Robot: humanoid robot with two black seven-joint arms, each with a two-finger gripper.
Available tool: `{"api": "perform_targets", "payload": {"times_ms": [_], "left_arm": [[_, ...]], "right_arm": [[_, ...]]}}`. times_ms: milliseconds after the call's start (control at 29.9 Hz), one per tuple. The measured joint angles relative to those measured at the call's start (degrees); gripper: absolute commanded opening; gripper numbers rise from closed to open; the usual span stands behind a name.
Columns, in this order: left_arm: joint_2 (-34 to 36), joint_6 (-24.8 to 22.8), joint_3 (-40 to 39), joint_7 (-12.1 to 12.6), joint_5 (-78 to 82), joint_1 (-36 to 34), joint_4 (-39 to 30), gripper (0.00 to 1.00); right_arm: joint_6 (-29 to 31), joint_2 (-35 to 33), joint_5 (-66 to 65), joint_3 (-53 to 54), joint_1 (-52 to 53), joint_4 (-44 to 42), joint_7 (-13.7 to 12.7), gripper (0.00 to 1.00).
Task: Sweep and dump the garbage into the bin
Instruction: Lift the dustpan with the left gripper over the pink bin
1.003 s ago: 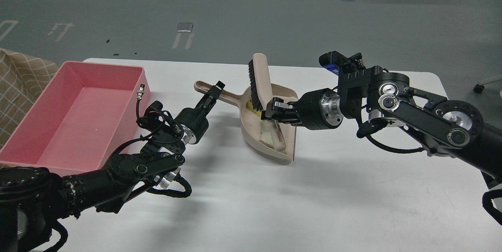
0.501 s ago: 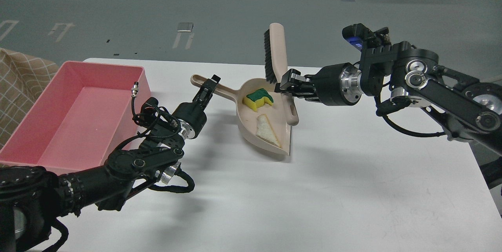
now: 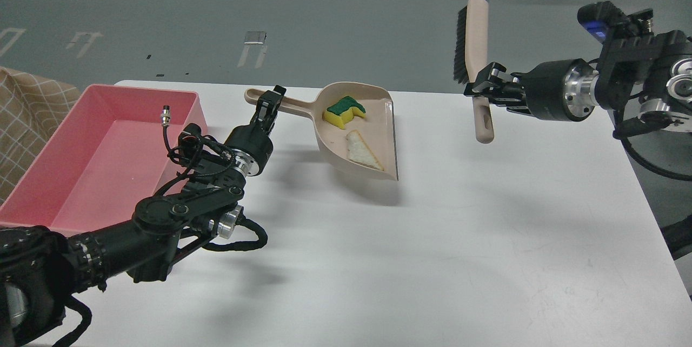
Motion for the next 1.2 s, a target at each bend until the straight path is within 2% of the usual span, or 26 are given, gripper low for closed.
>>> {"api": "perform_targets", "payload": {"times_ms": [234,468,1203], "left_arm": [[3.3,-0.02,-2.42,0.0,-2.64,-0.87,-0.22,0.0],[9.06,-2.09,-3.82,0.0,-4.62,-1.96,-4.54,0.0],[28.46,-14.55,-7.45,0.0,-8.02,-1.89,-8.06,0.0]], "right_arm": [[0.0,-3.08,1.05,0.01,-3.59,-0.03,0.08,0.0],[0.0,-3.33,1.08,0.01,-6.58,-0.26,0.08,0.0],[-0.02,-2.64,0.91,-0.28,-9.67,-0.5,0.06,0.0]]}}
